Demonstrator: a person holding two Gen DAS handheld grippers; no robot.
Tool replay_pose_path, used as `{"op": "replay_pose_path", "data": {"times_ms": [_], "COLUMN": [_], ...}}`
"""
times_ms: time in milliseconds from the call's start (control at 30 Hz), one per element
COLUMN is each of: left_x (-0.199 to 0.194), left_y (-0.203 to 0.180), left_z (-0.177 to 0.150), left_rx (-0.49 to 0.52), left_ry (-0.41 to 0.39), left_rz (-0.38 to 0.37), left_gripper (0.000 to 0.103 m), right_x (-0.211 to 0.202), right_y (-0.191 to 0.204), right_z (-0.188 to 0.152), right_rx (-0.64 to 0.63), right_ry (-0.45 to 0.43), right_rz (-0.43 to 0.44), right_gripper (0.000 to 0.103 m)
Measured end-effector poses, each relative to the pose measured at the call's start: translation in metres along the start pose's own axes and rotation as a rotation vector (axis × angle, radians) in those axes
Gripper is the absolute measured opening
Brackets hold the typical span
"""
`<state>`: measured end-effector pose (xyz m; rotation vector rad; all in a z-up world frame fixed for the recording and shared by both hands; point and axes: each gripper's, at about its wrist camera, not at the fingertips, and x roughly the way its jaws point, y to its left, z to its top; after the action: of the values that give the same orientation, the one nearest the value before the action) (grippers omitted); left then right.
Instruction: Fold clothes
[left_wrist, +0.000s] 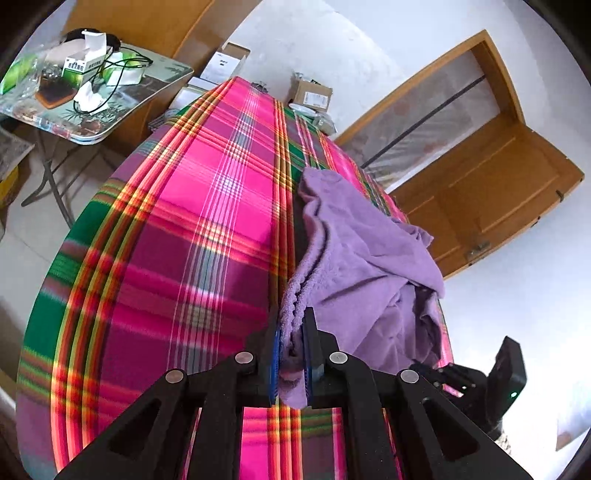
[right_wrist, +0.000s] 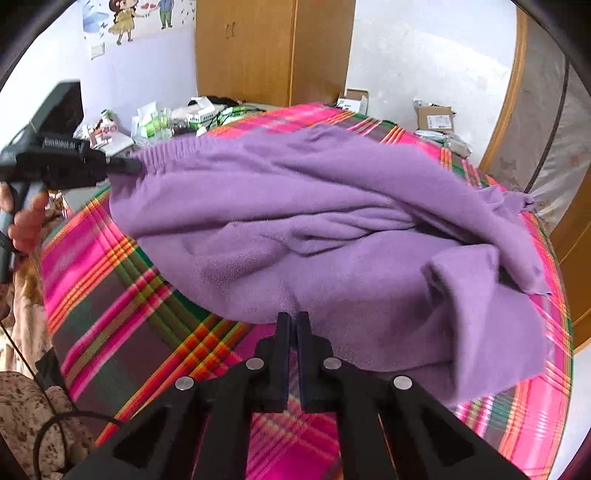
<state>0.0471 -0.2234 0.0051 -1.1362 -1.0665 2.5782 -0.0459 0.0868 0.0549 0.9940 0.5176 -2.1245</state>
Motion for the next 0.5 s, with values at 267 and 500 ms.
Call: {"op": "replay_pose_path", "data": {"times_ms": [267,500], "left_x": [-0.018,-0.027], "left_y": [0.004,-0.001], "left_z": [-0.017,-0.045], "left_rx": [-0.03,-0.025], "left_ry": [0.009,0.051], "left_rz": [-0.026,-0.054], "left_gripper": [0.01,0.01], "right_x": [-0.052,-0.079], "right_y": [-0.026,-0.04], "right_z": [-0.007,-0.038], "right_rx": [0.082,0.138], "right_ry": [-0.041,-0.027], "right_rz": [0.024,0.002], "right_gripper": [0.003,0.003]}}
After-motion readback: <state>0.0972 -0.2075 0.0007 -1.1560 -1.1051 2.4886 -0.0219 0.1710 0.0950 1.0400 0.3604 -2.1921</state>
